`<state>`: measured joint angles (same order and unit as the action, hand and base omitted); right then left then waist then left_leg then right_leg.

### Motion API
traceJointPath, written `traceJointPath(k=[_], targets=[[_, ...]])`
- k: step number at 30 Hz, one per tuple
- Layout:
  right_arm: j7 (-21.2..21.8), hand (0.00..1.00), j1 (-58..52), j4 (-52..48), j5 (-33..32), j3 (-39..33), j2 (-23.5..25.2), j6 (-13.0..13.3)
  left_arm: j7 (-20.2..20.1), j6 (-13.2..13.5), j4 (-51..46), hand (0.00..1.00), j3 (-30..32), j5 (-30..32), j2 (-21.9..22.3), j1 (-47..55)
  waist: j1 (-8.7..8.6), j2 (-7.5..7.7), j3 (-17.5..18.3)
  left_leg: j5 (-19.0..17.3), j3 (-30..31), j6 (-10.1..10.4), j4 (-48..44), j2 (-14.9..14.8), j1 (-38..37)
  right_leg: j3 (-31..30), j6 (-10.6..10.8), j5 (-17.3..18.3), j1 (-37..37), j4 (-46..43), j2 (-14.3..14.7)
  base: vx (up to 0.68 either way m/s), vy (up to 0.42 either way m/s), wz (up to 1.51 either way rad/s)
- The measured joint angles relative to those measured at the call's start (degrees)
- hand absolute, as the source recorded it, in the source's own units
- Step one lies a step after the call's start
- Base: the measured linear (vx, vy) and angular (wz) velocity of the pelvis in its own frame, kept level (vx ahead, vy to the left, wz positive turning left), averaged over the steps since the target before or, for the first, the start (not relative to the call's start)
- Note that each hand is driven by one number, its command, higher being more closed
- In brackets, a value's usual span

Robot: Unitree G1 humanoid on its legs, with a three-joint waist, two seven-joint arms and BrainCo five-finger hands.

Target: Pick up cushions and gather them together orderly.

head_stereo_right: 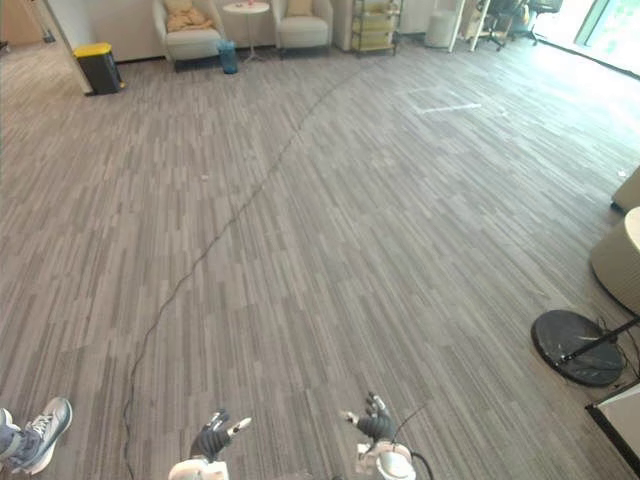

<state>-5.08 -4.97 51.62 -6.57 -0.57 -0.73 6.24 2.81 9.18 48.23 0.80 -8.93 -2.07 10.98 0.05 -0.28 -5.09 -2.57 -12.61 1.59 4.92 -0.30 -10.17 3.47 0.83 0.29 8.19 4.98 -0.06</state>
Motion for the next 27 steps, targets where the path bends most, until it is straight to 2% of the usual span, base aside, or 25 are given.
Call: traceJointPath(k=[6,15,27], targets=[[-0.68,0.00,1.82,6.02,0.38,-6.00,-1.29,-1.19,1.06,-0.95,5.87,0.00,2.95,1.03,-1.33,-1.59,0.38,0.46,-0.41,1.07,2.04,-0.15,0.95,0.20,0.10,2.28,0.26,0.20,0.15,0.00,-0.15,-0.04,-0.035,0.19],[-1.68,0.00,1.59,8.27,-0.27,-10.47,-1.52,-2.83,1.09,-2.36,8.82,0.00,7.17,3.42,-0.88,-3.58,0.27,0.66,-1.33,1.11,2.57,-0.17,1.29,0.40,0.31,2.81,0.86,0.71,0.10,0.00,-0.30,-0.02,-0.023,0.03],[-1.76,0.00,2.41,9.27,-0.78,-11.24,-1.27,-2.84,1.66,-3.28,10.02,0.00,7.12,5.60,-0.96,-4.62,0.26,0.52,-1.55,1.09,3.46,-0.20,1.30,0.99,0.59,3.73,0.93,0.74,0.26,-0.01,-0.92,-0.01,-0.010,0.04]])
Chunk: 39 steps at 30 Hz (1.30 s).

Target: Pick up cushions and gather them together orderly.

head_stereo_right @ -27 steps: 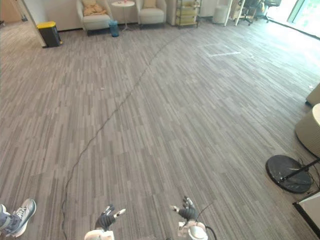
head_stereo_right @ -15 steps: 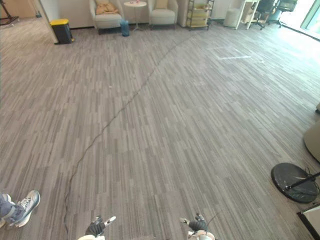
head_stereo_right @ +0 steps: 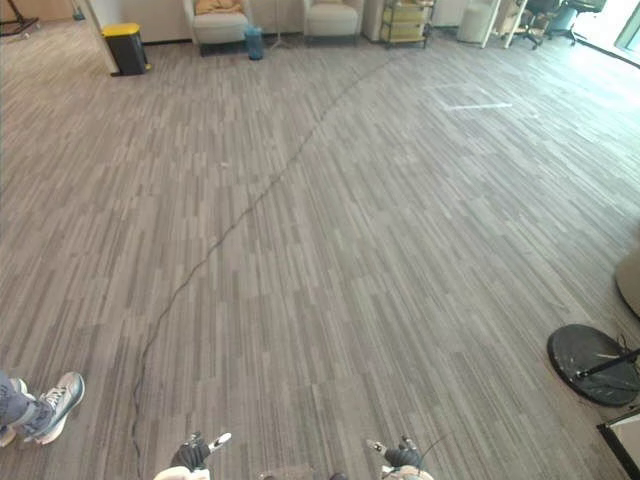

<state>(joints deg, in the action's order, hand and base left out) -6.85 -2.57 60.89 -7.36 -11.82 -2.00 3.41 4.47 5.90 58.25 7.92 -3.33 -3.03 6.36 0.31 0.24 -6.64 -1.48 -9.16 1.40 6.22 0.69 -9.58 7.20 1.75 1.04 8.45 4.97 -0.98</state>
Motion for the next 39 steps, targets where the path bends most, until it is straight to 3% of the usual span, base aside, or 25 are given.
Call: traceJointPath(k=[16,18,20,21,23,24,26,29,31,32,33,35,37,38,39], targets=[[0.15,0.00,0.18,0.91,-0.01,-1.12,0.00,-0.09,-0.08,-0.10,0.83,0.00,-0.56,0.99,-0.19,-1.25,-0.15,0.18,-1.35,-1.21,-0.46,0.42,-0.77,-0.29,0.84,0.10,-0.52,1.20,-0.31,-0.86,0.15,-0.01,-0.012,0.00],[0.23,0.00,0.27,0.79,-0.06,-1.44,0.07,-0.06,-0.12,-0.09,0.65,0.00,-0.25,0.96,-0.35,-1.56,-0.13,0.40,-1.62,-4.57,-1.00,0.70,-7.18,-1.03,4.88,0.88,-0.95,3.13,-2.40,-3.41,-0.10,0.04,-0.041,0.11],[0.41,0.00,0.24,0.14,-0.23,-1.57,-0.30,0.01,-0.16,-0.10,-0.41,0.00,0.88,0.95,0.00,-2.20,0.12,-0.46,-2.98,-11.24,-2.48,1.46,-20.31,-4.01,9.64,1.68,-1.81,6.03,-2.36,-6.03,0.46,0.08,-0.040,0.01],[0.51,0.00,0.07,-0.54,-0.32,-1.55,-0.27,-0.01,-0.22,-0.12,-0.69,0.00,1.90,0.94,0.29,-2.13,0.20,-0.78,-3.23,-12.58,-3.67,1.90,-25.30,-5.18,10.85,1.67,-2.04,6.98,-2.24,-6.75,0.71,0.07,0.001,0.04],[0.63,0.00,-0.31,-1.75,-0.44,-1.40,-0.03,-0.02,-0.27,-0.09,-2.77,0.00,4.85,0.86,0.78,-1.90,0.26,-0.28,-4.03,-12.19,-7.06,1.98,-44.14,-8.85,19.03,1.40,-2.96,9.05,-1.29,-8.39,0.41,0.17,0.010,0.01],[0.58,0.00,0.08,-1.64,-0.56,-1.53,-0.13,-0.06,-0.25,-0.02,-3.71,0.00,5.94,0.62,1.48,-1.76,0.85,-0.49,-4.68,-14.04,-8.29,2.02,-49.65,-10.58,21.93,0.89,-3.36,10.07,0.44,-8.88,0.06,0.28,0.045,-0.13],[0.55,0.00,0.14,-1.38,-0.55,-1.56,-0.84,-0.46,-0.38,0.06,-3.95,0.00,5.85,-0.31,1.61,-1.79,1.24,-0.82,-4.79,-14.88,-9.47,1.83,-47.26,-11.06,23.83,0.39,-2.55,11.33,2.27,-8.72,-1.41,0.28,0.096,-0.20],[0.52,0.00,0.42,-1.30,-1.02,-1.54,-0.96,-0.63,-1.14,0.21,-4.69,0.00,5.63,-1.40,1.63,-2.21,2.25,-0.54,-4.84,-10.33,-9.86,1.98,-32.46,-8.26,27.98,-0.26,0.39,13.69,4.18,-8.48,-6.28,0.47,0.254,-0.24],[0.31,0.00,0.54,-0.88,-1.83,-1.53,-0.94,-0.70,-1.20,0.60,-4.81,0.00,4.71,-1.77,1.57,-2.46,2.83,-0.67,-4.83,-1.25,-8.29,2.28,-20.91,-5.85,29.50,-0.32,2.83,15.09,6.30,-6.78,-8.62,0.43,0.280,-0.16],[0.13,0.00,0.78,-0.23,-1.84,-1.50,-0.96,-0.68,-1.20,0.96,-4.80,0.00,4.33,-2.01,1.47,-2.65,3.26,-0.09,-4.78,3.54,-8.21,0.50,-21.46,-4.95,29.38,-0.52,2.98,15.37,7.32,-6.31,-9.66,0.53,0.318,-0.07],[0.12,0.00,2.09,1.23,-1.81,-1.47,-0.03,-0.76,-1.11,0.95,-4.63,0.00,4.10,-2.05,1.11,-3.42,2.90,0.53,-4.68,-0.21,-8.26,-1.66,-25.65,-3.92,30.82,-0.41,1.94,13.85,7.47,-7.51,-10.98,0.68,0.383,0.01],[0.17,0.00,2.25,1.17,-1.74,-1.60,0.66,-0.74,-1.27,1.09,-4.70,0.00,4.18,-2.37,0.31,-3.68,3.30,1.27,-4.39,-4.97,-8.69,-4.14,-32.21,-4.02,31.87,-1.94,3.06,11.59,6.68,-11.94,-11.88,0.59,0.315,0.09],[0.26,0.00,2.24,1.13,-1.64,-3.41,0.90,-0.66,-0.97,0.88,-3.76,0.00,3.72,-2.19,-0.22,-3.71,3.11,2.03,-4.09,-10.97,-8.98,-5.08,-35.34,-3.38,28.51,-4.64,6.76,9.12,2.44,-27.50,-13.27,0.60,0.332,0.02],[0.31,0.00,2.18,0.96,-1.62,-3.65,1.06,-0.63,-0.87,0.69,-2.80,0.00,2.69,-1.54,-0.89,-3.85,2.82,2.96,-4.08,-13.07,-8.94,-5.25,-34.24,-2.12,24.87,-6.34,7.82,4.98,-2.35,-40.92,-14.17,0.52,0.264,0.01],[0.38,0.00,2.12,0.90,-1.62,-3.64,1.10,-0.57,-0.81,0.53,-2.48,0.00,1.92,-1.17,-1.50,-4.09,2.61,3.24,-4.24,-13.87,-8.71,-5.20,-33.37,-1.63,22.83,-6.74,7.78,4.31,-4.90,-48.02,-14.24,0.50,0.188,0.05]])
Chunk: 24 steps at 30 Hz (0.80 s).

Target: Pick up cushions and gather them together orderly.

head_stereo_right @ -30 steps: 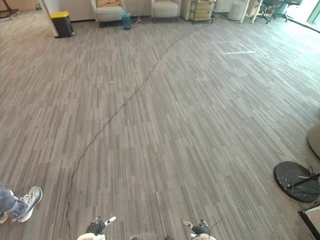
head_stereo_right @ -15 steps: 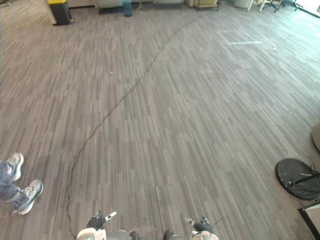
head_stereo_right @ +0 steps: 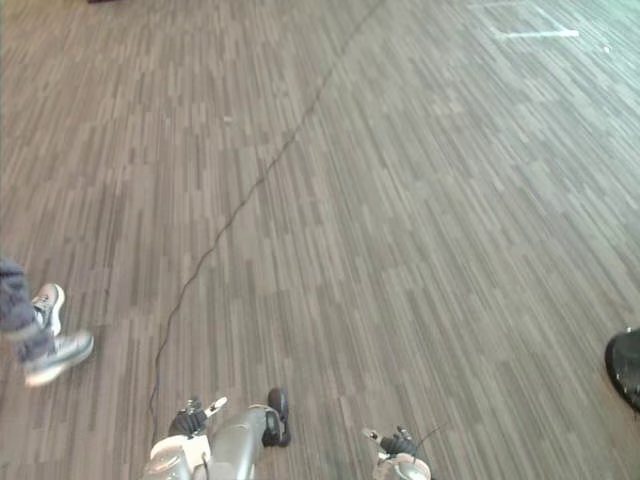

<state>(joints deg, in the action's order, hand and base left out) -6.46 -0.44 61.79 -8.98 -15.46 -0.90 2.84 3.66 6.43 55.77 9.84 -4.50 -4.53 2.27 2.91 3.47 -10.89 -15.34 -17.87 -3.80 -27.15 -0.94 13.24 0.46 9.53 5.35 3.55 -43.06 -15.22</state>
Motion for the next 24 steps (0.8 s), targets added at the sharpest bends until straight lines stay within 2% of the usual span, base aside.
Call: traceJointPath(k=[1,2,3,4,5,7,8,10,11,12,13,14,15,16,17,18,19,20,22,23,24], targets=[[0.16,0.00,-0.36,0.05,0.01,0.07,-0.05,0.00,0.01,-0.76,0.88,0.00,-0.84,0.49,-0.80,-0.06,-0.26,0.11,-0.26,-1.10,0.43,0.25,2.80,0.98,-5.16,1.44,-1.82,1.53,-5.22,-12.38,-0.22,0.50,0.131,0.04],[0.35,0.00,-0.82,-0.58,-0.04,0.15,-0.42,0.15,0.14,-0.95,1.24,0.00,-1.32,0.91,-0.99,0.69,-0.89,-0.57,-0.47,-1.25,0.72,0.43,7.20,1.45,-11.08,5.51,-4.64,4.14,-9.27,-18.45,-0.32,0.50,0.122,0.03],[0.35,0.00,-0.83,-0.81,0.00,0.27,-0.70,0.23,0.17,-0.96,1.24,0.00,-1.79,0.92,-1.10,0.70,-1.28,-0.66,-0.42,-1.23,0.88,0.46,8.94,1.52,-13.22,7.28,-5.44,4.96,-10.77,-19.21,-0.29,0.42,0.091,0.03],[0.47,0.00,-0.72,-1.42,-0.01,0.46,-1.03,0.40,0.14,-0.98,1.31,0.00,-2.41,0.91,-1.21,0.87,-1.70,-0.97,-0.64,-1.12,1.16,0.60,11.89,1.51,-16.91,10.70,-6.51,6.97,-13.39,-18.78,0.20,0.52,0.070,0.15],[0.72,0.00,-0.39,-2.32,-0.01,0.48,-1.48,0.82,0.03,-0.98,2.34,0.00,-2.89,0.90,-1.09,0.68,-2.47,-1.62,-1.02,-1.06,1.48,0.69,15.60,0.80,-22.07,16.23,-7.90,10.41,-17.56,-11.37,2.07,0.54,0.045,0.17],[0.94,0.00,0.07,-2.59,-0.10,0.45,-1.49,1.29,-0.04,-1.00,2.39,0.00,-2.98,0.89,-0.93,0.34,-3.01,-2.00,-1.29,-1.06,1.51,0.69,17.90,0.16,-24.78,19.29,-8.33,10.76,-20.98,-1.94,4.08,0.60,-0.005,0.20],[1.08,0.00,0.66,-2.78,-0.21,0.33,-1.51,1.35,-0.05,-1.01,2.41,0.00,-2.99,0.87,-0.86,0.18,-3.42,-2.28,-1.50,-1.08,1.89,0.71,19.50,-0.27,-26.89,20.07,-8.76,8.86,-23.41,7.11,6.36,0.56,-0.046,0.32],[1.22,0.00,1.00,-2.96,-0.57,0.05,-1.60,1.24,-0.09,-0.98,2.41,0.00,-2.98,0.89,-0.70,0.25,-4.02,-2.27,-1.73,-1.38,3.17,1.26,21.56,-0.79,-30.41,19.52,-9.14,1.30,-24.71,22.39,9.61,0.63,-0.118,0.56],[1.27,0.00,0.56,-2.73,-0.64,0.01,-1.67,1.20,-0.12,-0.94,2.36,0.00,-2.95,0.90,-0.60,0.65,-4.08,-1.95,-1.76,-2.46,4.63,3.15,22.24,-0.79,-32.74,18.96,-9.67,-3.93,-24.26,29.60,10.89,0.82,-0.200,0.78],[1.48,0.00,0.45,-2.48,-1.15,-0.41,-2.00,1.23,-0.14,-0.93,2.84,0.00,-2.56,0.91,0.22,0.76,-4.71,-2.40,-2.03,-3.47,6.71,4.92,22.10,-1.89,-35.56,17.26,-14.42,-11.74,-23.80,27.08,11.79,0.69,-0.183,0.54],[1.54,0.00,0.87,-2.45,-1.07,-0.75,-2.62,1.18,-0.16,-0.92,3.35,0.00,-1.92,0.97,1.10,0.72,-4.43,-3.88,-1.93,-3.46,7.27,4.94,21.34,-3.28,-35.67,17.46,-14.51,-8.75,-24.54,23.94,12.45,0.64,-0.193,0.33],[1.71,0.00,0.96,-2.93,-1.08,-2.18,-2.45,1.24,-0.32,-0.92,3.41,0.00,-0.94,1.06,2.07,0.75,-4.23,-5.04,-1.68,-2.65,8.05,6.33,16.77,-4.78,-34.06,18.17,-15.55,-4.83,-25.26,20.30,12.78,0.62,-0.227,0.04],[1.82,0.00,0.92,-4.05,-1.16,-3.96,-2.10,1.16,-0.22,-0.94,3.40,0.00,1.01,1.15,3.62,0.80,-4.20,-6.53,-2.29,-1.27,8.54,8.42,5.73,-7.13,-30.09,19.25,-15.87,-1.67,-23.62,19.22,13.90,0.61,-0.240,0.05],[1.79,0.00,0.73,-4.68,-1.17,-4.29,-1.92,1.12,-0.23,-0.98,3.37,0.00,1.89,1.17,4.03,0.83,-4.22,-7.03,-2.57,0.15,8.84,8.93,-0.04,-8.25,-27.90,19.30,-15.98,-0.70,-22.55,19.43,14.63,0.74,-0.233,-0.03],[1.67,0.00,0.48,-5.37,-1.24,-4.40,-1.75,1.11,-0.37,-1.00,2.56,0.00,3.92,1.06,5.12,0.93,-4.05,-7.99,-3.21,6.46,9.93,9.85,-16.36,-11.71,-21.53,19.18,-16.61,0.96,-18.78,20.79,16.35,0.60,-0.138,-0.05],[1.54,0.00,0.33,-5.69,-1.23,-4.23,-1.50,0.86,-0.37,-1.00,1.65,0.00,4.77,1.09,5.33,1.02,-3.92,-8.31,-3.47,6.78,9.76,10.16,-25.30,-13.84,-17.98,19.17,-16.99,1.87,-16.01,21.69,17.47,0.60,-0.116,-0.18],[1.55,0.00,-0.11,-6.20,-1.53,-3.38,-1.09,0.55,-0.42,-0.95,0.12,0.00,5.51,1.09,5.28,1.16,-3.30,-7.90,-4.06,5.81,8.21,10.22,-35.71,-16.57,-13.65,18.29,-17.69,3.38,-11.06,23.20,18.72,0.68,-0.105,-0.29],[1.31,0.00,-0.41,-6.62,-2.50,-1.86,-0.39,0.49,-0.37,-0.79,-2.18,0.00,6.11,1.00,4.84,1.80,-2.46,-6.09,-4.68,3.64,5.93,8.95,-39.94,-17.26,-8.00,16.61,-17.87,5.44,-3.95,26.95,19.01,0.56,-0.092,-0.33],[1.31,0.00,-0.46,-6.64,-2.99,-1.53,0.44,0.52,-0.46,-0.26,-3.80,0.00,6.02,0.81,4.39,2.41,-1.92,-4.78,-4.33,2.17,3.53,7.80,-36.48,-16.66,-3.40,14.31,-17.24,6.12,-0.05,30.34,18.92,0.51,-0.069,-0.41],[1.28,0.00,-0.01,-5.86,-3.07,-1.51,0.70,0.56,-0.51,0.10,-4.63,0.00,5.93,0.60,4.23,2.44,-1.03,-4.52,-4.24,0.63,1.90,7.23,-29.45,-15.53,0.12,12.53,-15.97,5.68,3.54,32.97,18.41,0.52,-0.021,-0.65],[1.28,0.00,0.32,-5.16,-3.21,-1.66,0.72,0.56,-0.49,0.33,-4.71,0.00,5.94,0.18,4.23,2.38,-0.51,-4.48,-4.24,0.45,1.25,7.00,-24.89,-14.81,1.13,11.62,-15.60,5.78,4.75,33.84,18.11,0.57,0.050,-0.82]])
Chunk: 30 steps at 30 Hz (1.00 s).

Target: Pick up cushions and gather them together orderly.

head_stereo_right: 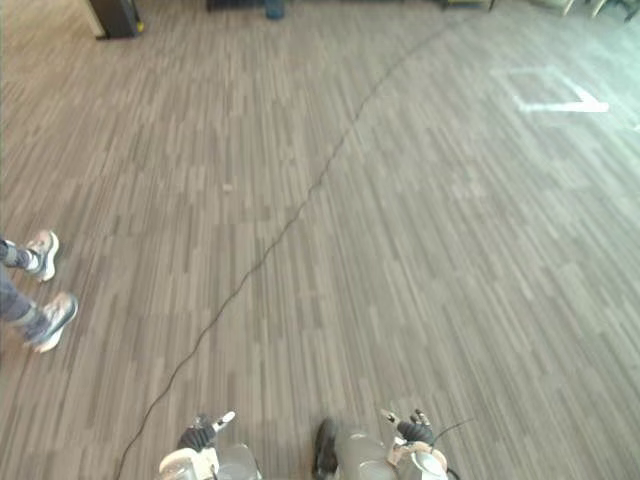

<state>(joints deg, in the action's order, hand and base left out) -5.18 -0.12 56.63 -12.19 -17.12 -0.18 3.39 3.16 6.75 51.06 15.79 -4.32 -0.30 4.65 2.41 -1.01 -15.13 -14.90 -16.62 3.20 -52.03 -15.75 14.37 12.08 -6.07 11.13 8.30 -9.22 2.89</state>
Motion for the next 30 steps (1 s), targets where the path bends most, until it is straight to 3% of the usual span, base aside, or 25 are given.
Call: traceJointPath(k=[1,2,4,5,7,8,9,10,11,12,13,15,18,19,20,21,22,23,24,25,26,27,28,30], targets=[[-0.05,0.00,0.81,0.67,-0.18,-0.16,0.17,-0.12,-0.05,0.16,-0.53,0.00,-0.02,-0.44,0.21,0.00,0.63,-0.01,-0.01,0.28,-0.41,-0.05,10.69,2.07,1.80,-1.72,0.96,0.56,2.57,1.64,-0.99,0.57,0.118,-0.76],[-0.27,0.00,0.56,0.95,-0.23,-0.46,0.16,-0.10,-0.02,0.29,-0.98,0.00,-0.11,-0.85,0.56,0.02,1.08,0.30,0.00,2.92,1.03,0.73,24.15,5.53,2.66,-3.35,2.24,1.40,5.54,3.65,-2.55,0.57,0.144,-0.67],[-0.52,0.00,0.47,1.59,-0.21,-0.40,-0.06,-0.02,0.22,0.40,-1.04,0.00,-1.28,-1.76,0.77,0.08,1.50,0.05,0.25,8.17,4.94,2.42,39.63,8.57,3.13,-5.81,4.30,2.97,8.80,6.09,-3.85,0.57,0.245,-0.73],[-0.61,0.00,0.50,2.72,-0.20,-0.26,-0.33,-0.01,0.02,0.49,-1.06,0.00,-1.90,-2.50,0.31,-0.01,1.76,0.28,0.43,13.21,7.26,2.40,39.86,9.12,4.34,-7.64,5.67,4.95,10.43,6.49,-4.66,0.71,0.381,-0.79],[-0.89,0.00,0.06,3.04,-0.20,-0.32,0.82,-0.09,0.01,0.58,-1.06,0.00,-2.62,-2.67,-0.98,-0.29,1.99,2.24,1.70,16.17,8.30,1.18,35.05,10.99,5.82,-9.58,6.02,6.82,10.51,4.18,-6.95,0.71,0.368,-0.57],[-0.83,0.00,-0.51,2.82,-0.17,-0.77,1.67,0.03,-0.06,0.54,-0.99,0.00,-3.22,-2.75,-1.70,-0.84,1.80,3.90,2.25,13.03,7.33,-1.77,29.52,11.58,6.89,-10.79,6.58,7.32,7.54,-3.87,-8.90,0.67,0.319,-0.46],[-0.80,0.00,-0.85,2.69,-0.22,-0.87,2.07,0.06,-0.06,0.52,-0.84,0.00,-3.27,-2.72,-1.97,-1.12,1.86,4.58,2.32,11.30,6.47,-1.87,27.97,11.86,6.50,-11.15,7.12,7.62,5.66,-8.86,-9.73,0.67,0.321,-0.47],[-0.78,0.00,-1.00,2.38,-0.15,-0.95,2.37,0.22,0.02,0.37,-0.24,0.00,-3.54,-2.64,-2.78,-1.65,1.87,5.77,2.03,8.58,5.17,-2.83,25.76,12.51,4.96,-11.97,8.63,6.96,1.42,-20.35,-11.35,0.60,0.270,-0.48],[-0.51,0.00,-0.97,1.68,-0.06,-0.69,2.55,0.20,0.18,0.08,1.63,0.00,-4.73,-2.44,-4.18,-2.64,1.49,6.91,1.64,4.23,2.80,-3.53,23.38,12.76,1.27,-13.22,12.88,1.55,-6.31,-40.22,-13.87,0.58,0.258,-0.49],[-0.41,0.00,-0.97,1.15,-0.04,-0.57,2.52,0.26,0.36,-0.04,2.26,0.00,-5.12,-2.45,-4.46,-2.85,1.01,6.68,1.42,2.68,2.25,-3.61,22.82,12.74,-0.64,-12.32,13.13,1.18,-8.79,-46.43,-14.82,0.68,0.275,-0.62],[-0.27,0.00,-1.04,0.08,0.36,-0.40,2.38,0.55,0.57,-0.61,3.26,0.00,-5.74,-2.32,-4.51,-2.81,0.53,6.35,1.05,0.03,0.94,-3.84,23.47,12.32,-5.81,-8.51,11.46,2.18,-12.91,-53.72,-16.92,0.44,0.161,-0.59],[0.07,0.00,-1.15,-1.72,0.95,0.25,2.36,0.72,0.59,-0.93,3.55,0.00,-5.96,-1.84,-4.20,-2.59,0.52,5.35,0.73,-2.98,-1.87,-3.61,26.51,10.74,-12.38,-2.72,8.66,3.94,-18.33,-54.29,-17.54,0.50,0.138,-0.85],[0.46,0.00,-1.06,-2.80,0.93,1.00,1.97,1.48,0.47,-0.92,4.70,0.00,-6.81,-1.84,-4.55,-2.44,-0.18,5.28,0.71,-4.75,-5.98,-0.96,32.77,10.03,-21.00,8.70,7.87,5.06,-25.64,-41.21,-17.41,0.51,0.067,-0.73],[0.53,0.00,-0.89,-2.65,0.94,1.69,1.25,1.46,0.46,-0.92,5.16,0.00,-7.03,-1.83,-4.48,-2.47,-0.52,5.06,0.69,-4.82,-7.43,-0.24,35.23,10.09,-23.45,12.81,7.61,4.01,-27.24,-31.80,-16.59,0.55,0.036,-0.51],[0.66,0.00,-0.38,-1.53,0.95,1.78,0.30,1.36,0.49,-0.96,6.21,0.00,-7.84,-1.44,-4.50,-2.68,-0.92,4.45,0.70,-5.05,-8.85,1.18,38.42,10.23,-26.19,16.04,7.29,-0.01,-28.66,-19.26,-14.32,0.59,0.030,-0.43],[0.66,0.00,-0.18,-1.12,0.99,1.83,-0.12,1.12,0.46,-0.96,6.71,0.00,-8.05,-1.25,-4.43,-2.78,-1.34,3.99,0.64,-5.11,-9.18,1.86,39.77,10.26,-27.73,16.58,7.21,-2.22,-29.16,-14.14,-13.10,0.85,0.006,-0.24],[0.62,0.00,-0.05,-1.00,0.83,1.54,-0.51,1.15,0.45,-0.97,7.62,0.00,-8.38,-0.59,-4.09,-2.69,-2.86,3.17,0.49,-5.27,-9.20,3.80,42.23,10.35,-31.19,16.74,6.78,-6.93,-29.36,-6.17,-10.36,0.77,-0.022,-0.04],[0.71,0.00,-0.30,-1.23,0.88,1.56,-0.75,1.17,0.42,-1.01,8.28,0.00,-8.30,-0.06,-3.98,-2.68,-3.34,2.98,0.43,-5.80,-8.55,4.86,42.01,10.07,-33.11,14.54,1.74,-12.04,-29.11,-4.94,-8.68,0.78,-0.044,-0.02],[0.78,0.00,-0.36,-1.61,0.89,1.57,-0.82,1.11,0.35,-1.06,8.27,0.00,-8.08,0.48,-3.62,-2.65,-3.36,2.52,0.81,-6.02,-7.84,5.24,40.85,9.18,-33.70,13.75,-1.53,-14.80,-28.96,-6.24,-8.12,0.62,-0.082,-0.12],[0.95,0.00,-0.35,-2.28,0.97,1.49,-1.10,1.30,0.32,-1.07,8.13,0.00,-7.85,1.15,-2.55,-2.95,-3.28,-0.17,0.68,-5.72,-6.18,5.90,34.33,5.81,-32.83,14.40,-3.53,-12.25,-28.61,-10.31,-6.54,0.76,-0.134,-0.07],[1.33,0.00,-0.61,-3.31,0.98,1.26,-1.88,1.21,0.30,-1.04,7.80,0.00,-7.23,2.08,-1.15,-3.83,-3.45,-1.94,0.33,-1.53,-3.75,6.11,20.43,1.64,-28.41,15.15,-4.17,-8.19,-26.36,-12.40,-5.09,0.75,-0.151,-0.07],[1.30,0.00,-0.74,-3.75,0.96,1.28,-2.05,1.04,0.30,-1.10,7.37,0.00,-6.24,2.12,-0.68,-3.96,-3.46,-2.59,0.19,2.56,-2.35,3.64,13.04,-0.06,-25.73,14.99,-4.09,-6.69,-24.73,-12.41,-4.22,0.74,-0.168,-0.13],[1.11,0.00,-0.94,-4.08,0.92,1.34,-2.20,0.71,0.32,-1.07,6.17,0.00,-5.10,2.13,0.68,-3.73,-3.19,-3.46,-0.09,5.57,-0.11,2.00,-0.53,-3.33,-20.52,13.88,-4.00,-4.40,-20.82,-11.86,-2.49,0.70,-0.126,-0.36],[0.56,0.00,-0.98,-4.08,0.59,1.84,-1.21,0.50,0.27,-0.97,3.39,0.00,-3.70,2.17,0.96,-3.45,-2.43,-2.36,-0.61,3.06,0.90,3.42,-13.16,-4.31,-13.20,10.37,-3.62,-0.68,-11.91,-9.04,-0.74,0.76,-0.102,-0.60]])
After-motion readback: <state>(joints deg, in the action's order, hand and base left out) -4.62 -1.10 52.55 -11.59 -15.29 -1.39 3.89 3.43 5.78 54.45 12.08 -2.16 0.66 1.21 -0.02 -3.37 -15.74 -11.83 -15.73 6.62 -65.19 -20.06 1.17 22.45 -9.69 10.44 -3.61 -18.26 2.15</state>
